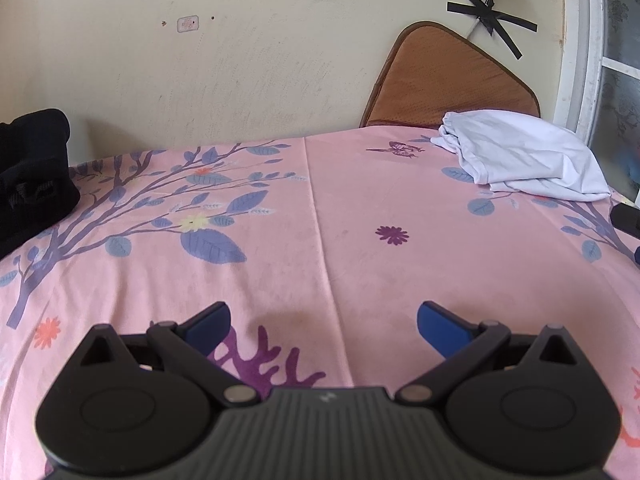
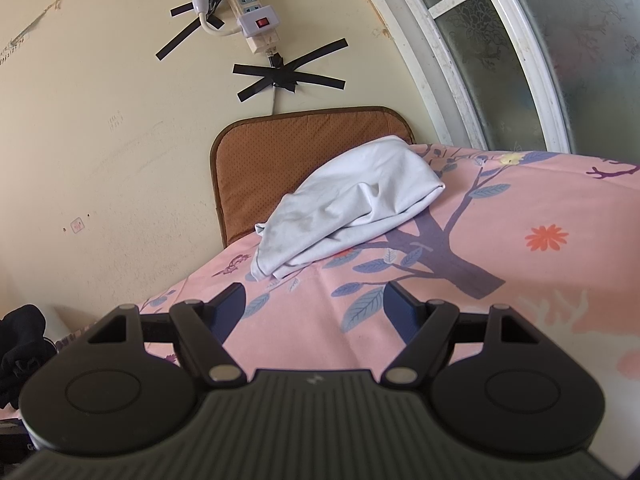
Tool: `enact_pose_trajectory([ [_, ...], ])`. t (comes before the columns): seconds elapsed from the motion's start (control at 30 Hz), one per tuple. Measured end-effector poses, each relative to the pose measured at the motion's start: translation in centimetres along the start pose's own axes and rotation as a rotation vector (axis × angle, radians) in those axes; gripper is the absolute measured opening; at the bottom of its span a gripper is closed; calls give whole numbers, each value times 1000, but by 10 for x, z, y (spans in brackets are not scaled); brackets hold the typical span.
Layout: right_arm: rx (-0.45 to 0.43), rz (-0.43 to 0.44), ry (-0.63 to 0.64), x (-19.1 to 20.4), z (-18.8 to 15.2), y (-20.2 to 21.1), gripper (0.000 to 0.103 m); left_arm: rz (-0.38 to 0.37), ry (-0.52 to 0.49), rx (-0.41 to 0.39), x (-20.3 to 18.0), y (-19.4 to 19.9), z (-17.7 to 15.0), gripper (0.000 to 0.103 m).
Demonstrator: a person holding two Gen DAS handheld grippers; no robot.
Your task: Fold small clothes
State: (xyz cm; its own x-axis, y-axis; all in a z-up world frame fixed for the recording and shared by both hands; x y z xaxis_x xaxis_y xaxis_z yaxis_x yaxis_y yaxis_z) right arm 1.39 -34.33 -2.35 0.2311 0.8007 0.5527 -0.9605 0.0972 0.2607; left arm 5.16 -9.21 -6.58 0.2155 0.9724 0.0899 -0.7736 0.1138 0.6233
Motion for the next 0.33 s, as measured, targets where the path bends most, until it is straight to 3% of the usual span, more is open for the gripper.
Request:
enact_pose_trajectory([
  [0.33, -1, 0, -1, 0, 0, 0, 78, 9, -3, -15, 1, 2, 2, 103],
])
Point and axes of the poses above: each gripper's, at about its wrist camera, not at the fingertips, and y roughly against the way its jaws point, x to its left, z to its top, the point moved 10 cm from there along -y, roughly the way its jaws point, and after that the axes turned 5 degrees about -y, right-handed, at the moved point
